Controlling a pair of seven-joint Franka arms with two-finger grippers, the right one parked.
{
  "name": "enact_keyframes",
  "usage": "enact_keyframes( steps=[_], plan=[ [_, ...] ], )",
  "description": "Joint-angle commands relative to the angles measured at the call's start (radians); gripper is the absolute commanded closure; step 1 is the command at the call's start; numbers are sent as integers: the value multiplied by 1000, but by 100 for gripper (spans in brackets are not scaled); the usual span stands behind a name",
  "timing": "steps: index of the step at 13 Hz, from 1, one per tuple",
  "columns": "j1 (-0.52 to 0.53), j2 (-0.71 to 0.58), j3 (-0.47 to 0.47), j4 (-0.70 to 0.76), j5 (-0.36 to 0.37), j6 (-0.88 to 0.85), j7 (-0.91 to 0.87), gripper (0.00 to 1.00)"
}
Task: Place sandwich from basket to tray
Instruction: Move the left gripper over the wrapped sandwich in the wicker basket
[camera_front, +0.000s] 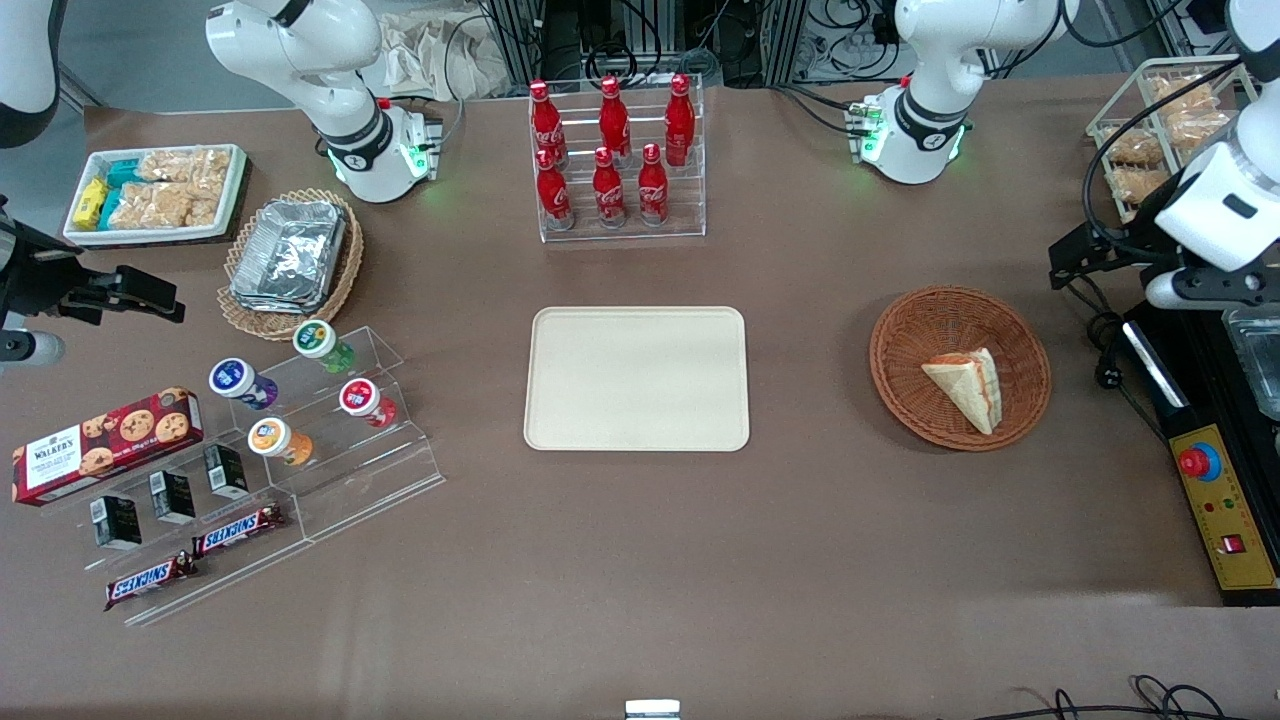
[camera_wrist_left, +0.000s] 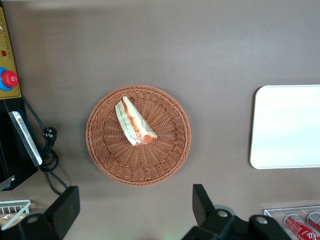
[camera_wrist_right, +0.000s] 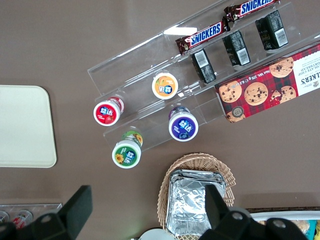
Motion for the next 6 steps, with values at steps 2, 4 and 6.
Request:
enact_keyframes(
  steps=[2,4,6],
  plan=[
    [25,33,-9,43,-3,-31,18,0],
    [22,54,-11,34,61,-31,-32,0],
    [22,50,-9,-51,74,-6,-336,0]
  ],
)
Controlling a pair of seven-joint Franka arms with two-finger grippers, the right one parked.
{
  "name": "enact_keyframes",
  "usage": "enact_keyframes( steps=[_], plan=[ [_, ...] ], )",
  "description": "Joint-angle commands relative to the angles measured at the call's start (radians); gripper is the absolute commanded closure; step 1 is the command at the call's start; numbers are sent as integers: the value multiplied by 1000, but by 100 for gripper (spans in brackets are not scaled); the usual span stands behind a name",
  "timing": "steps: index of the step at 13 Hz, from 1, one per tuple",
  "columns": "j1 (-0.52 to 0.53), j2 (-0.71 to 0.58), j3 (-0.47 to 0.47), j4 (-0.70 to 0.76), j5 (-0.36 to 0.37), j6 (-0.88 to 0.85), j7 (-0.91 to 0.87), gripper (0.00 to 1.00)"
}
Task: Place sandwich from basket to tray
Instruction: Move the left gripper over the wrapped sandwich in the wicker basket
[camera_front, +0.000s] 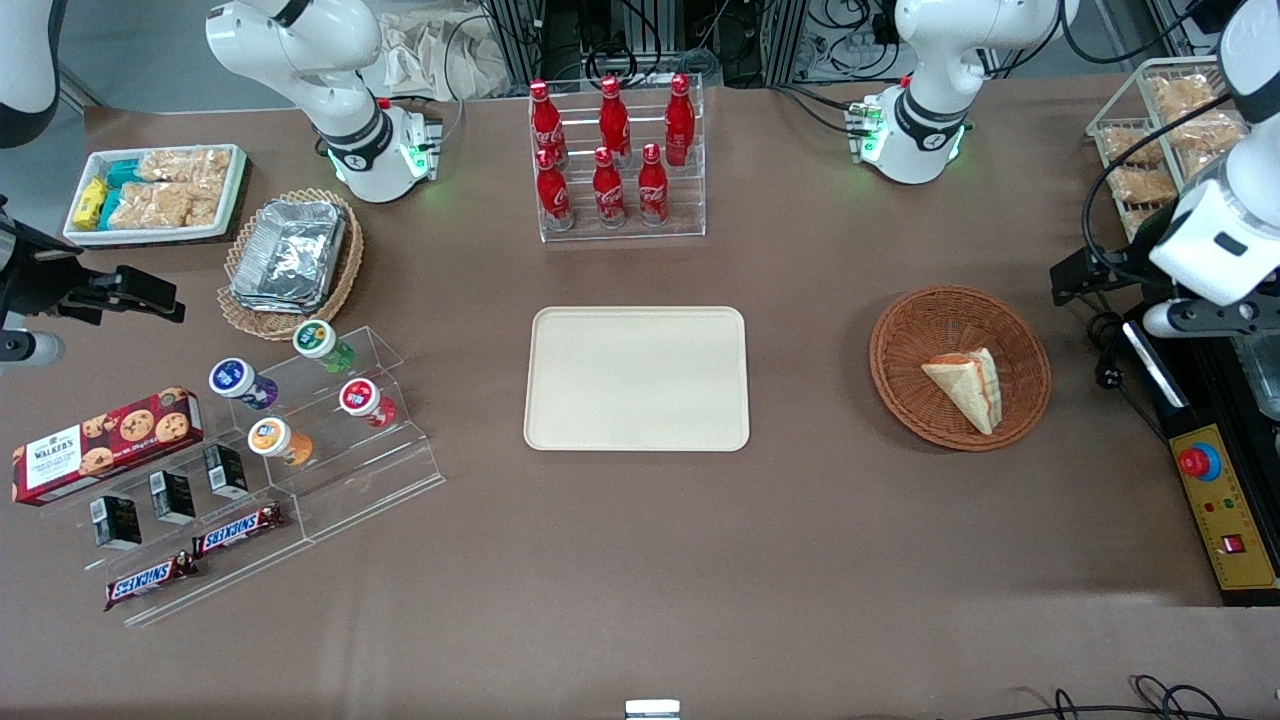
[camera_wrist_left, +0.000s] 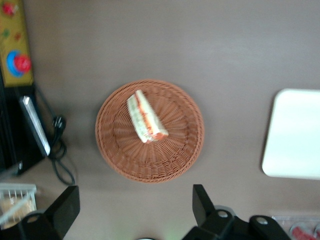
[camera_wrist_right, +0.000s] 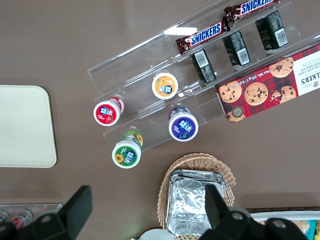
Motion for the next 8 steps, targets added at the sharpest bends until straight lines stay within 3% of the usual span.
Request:
enact_keyframes(
  steps=[1,5,8],
  plan=[
    [5,-21,-13,-129,24,80,-257,0],
    [22,-175,9,-533,22,449,-443,0],
    [42,-147,12,-620,24,542,-541,0]
  ],
)
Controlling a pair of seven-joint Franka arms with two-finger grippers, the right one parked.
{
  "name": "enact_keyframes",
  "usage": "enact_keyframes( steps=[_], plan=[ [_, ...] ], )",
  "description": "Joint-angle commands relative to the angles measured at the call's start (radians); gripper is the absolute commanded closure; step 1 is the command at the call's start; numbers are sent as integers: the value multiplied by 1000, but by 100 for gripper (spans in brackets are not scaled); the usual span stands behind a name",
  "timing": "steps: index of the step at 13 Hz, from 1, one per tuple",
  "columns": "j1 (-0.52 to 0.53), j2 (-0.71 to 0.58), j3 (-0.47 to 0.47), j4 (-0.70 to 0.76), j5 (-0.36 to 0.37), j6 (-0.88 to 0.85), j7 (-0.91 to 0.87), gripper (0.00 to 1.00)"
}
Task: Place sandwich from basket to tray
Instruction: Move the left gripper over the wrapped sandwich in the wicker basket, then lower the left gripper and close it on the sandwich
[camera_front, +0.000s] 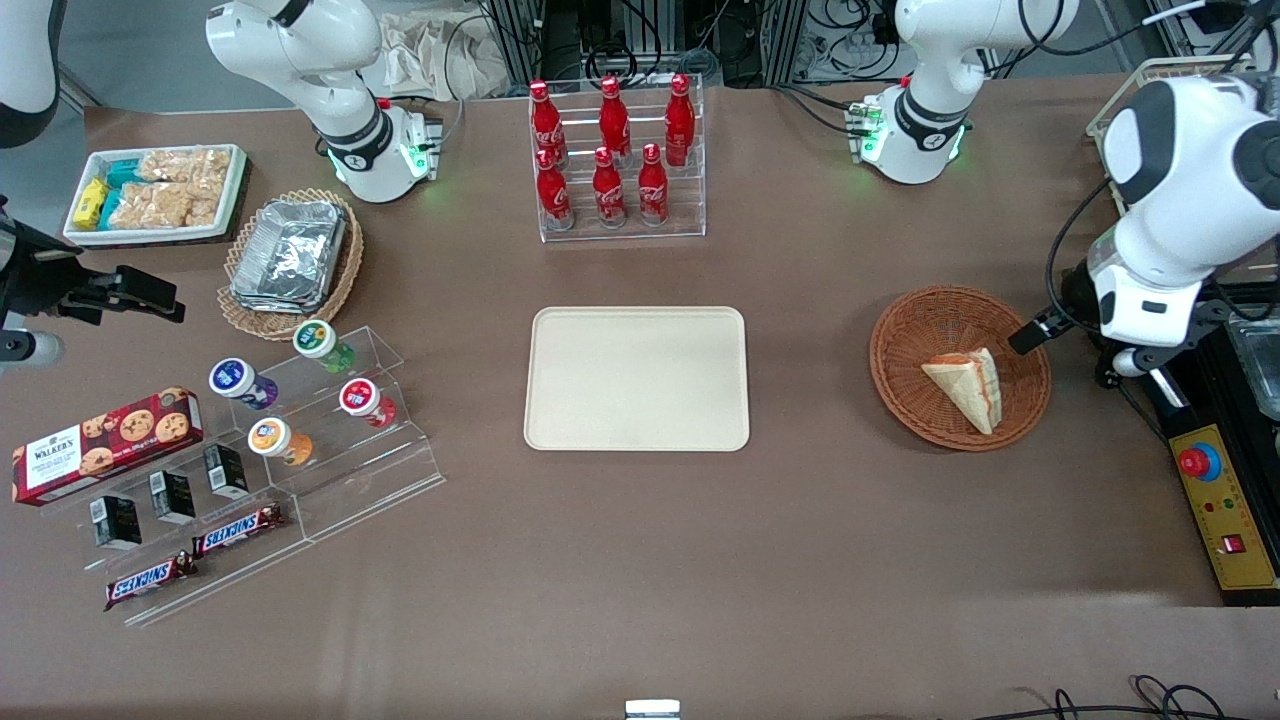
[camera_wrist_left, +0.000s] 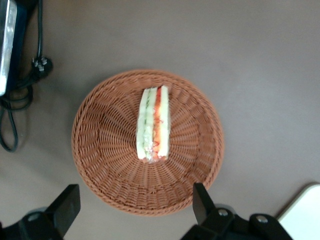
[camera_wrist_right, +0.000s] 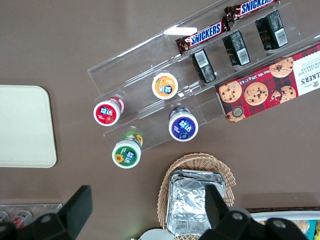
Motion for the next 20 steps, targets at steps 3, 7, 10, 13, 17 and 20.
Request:
enact_keyframes(
  steps=[3,7,10,13,17,20],
  plan=[
    [50,17,-9,-151,13,183,-105,0],
    [46,126,-12,-169,13,323,-195,0],
    [41,165,-14,-185,12,389,-208,0],
    [38,191,-17,-197,10,438,-222,0],
    [37,203,-21,-234,10,492,-222,0],
    [23,229,-23,-261,10,541,-222,0]
  ],
)
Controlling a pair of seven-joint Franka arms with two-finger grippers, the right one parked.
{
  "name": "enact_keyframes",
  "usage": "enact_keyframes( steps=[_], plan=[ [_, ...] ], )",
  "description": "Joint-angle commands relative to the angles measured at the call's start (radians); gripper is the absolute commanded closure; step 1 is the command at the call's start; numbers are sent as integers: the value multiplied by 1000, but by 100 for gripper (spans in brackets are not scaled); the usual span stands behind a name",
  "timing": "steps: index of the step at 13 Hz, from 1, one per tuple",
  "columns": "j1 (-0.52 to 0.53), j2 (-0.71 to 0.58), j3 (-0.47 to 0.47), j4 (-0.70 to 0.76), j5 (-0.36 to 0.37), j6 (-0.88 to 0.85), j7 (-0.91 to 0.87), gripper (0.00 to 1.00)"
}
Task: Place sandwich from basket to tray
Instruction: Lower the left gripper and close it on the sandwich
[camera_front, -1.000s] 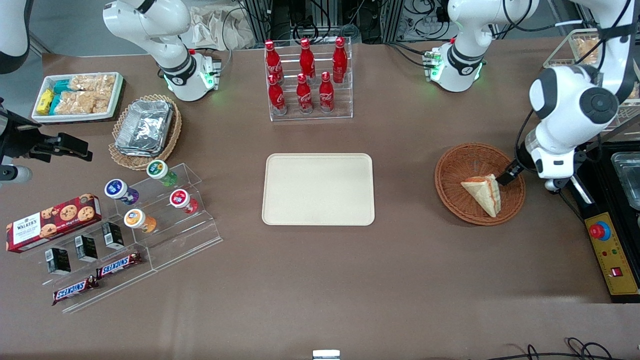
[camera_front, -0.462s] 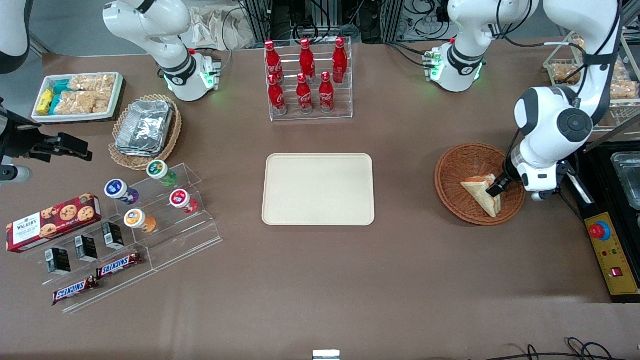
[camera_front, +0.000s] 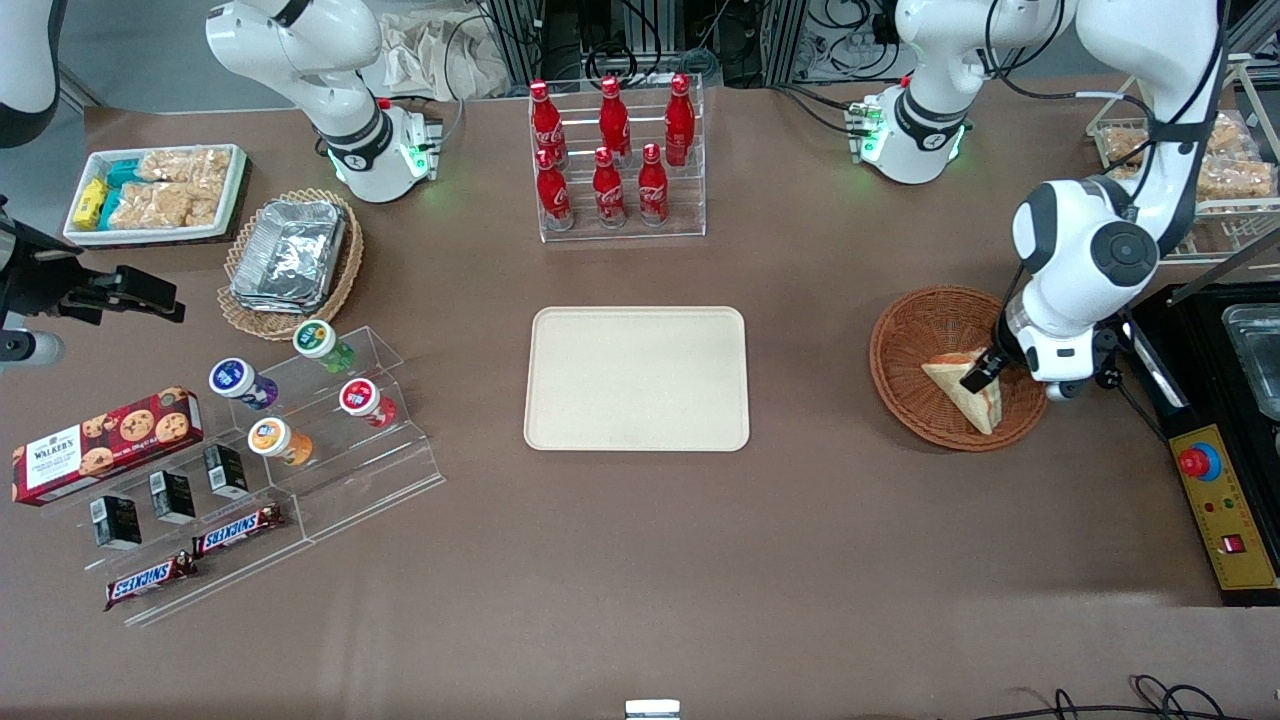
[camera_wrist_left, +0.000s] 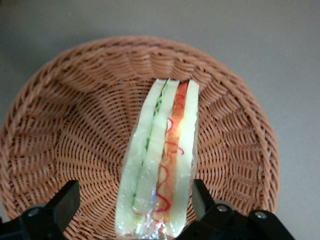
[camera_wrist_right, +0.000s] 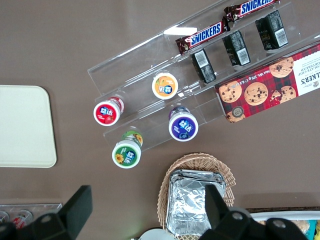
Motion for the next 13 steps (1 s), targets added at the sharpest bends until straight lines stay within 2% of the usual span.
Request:
enact_keyframes(
  steps=[1,2,3,4,5,9,11,13],
  plan=[
    [-8,17,-4,-29,10,61,-32,12],
    [-8,23,-4,-29,4,74,-34,27],
    [-9,29,-5,-29,-12,87,-50,48],
    [-9,33,-7,-28,-19,98,-67,83],
    [-9,25,-14,-26,-19,97,-74,100],
    [-9,-38,-70,16,-10,43,-89,100],
    [-9,-75,-91,123,0,-157,-22,100],
    [-9,-60,-97,347,-2,-477,92,100]
  ],
)
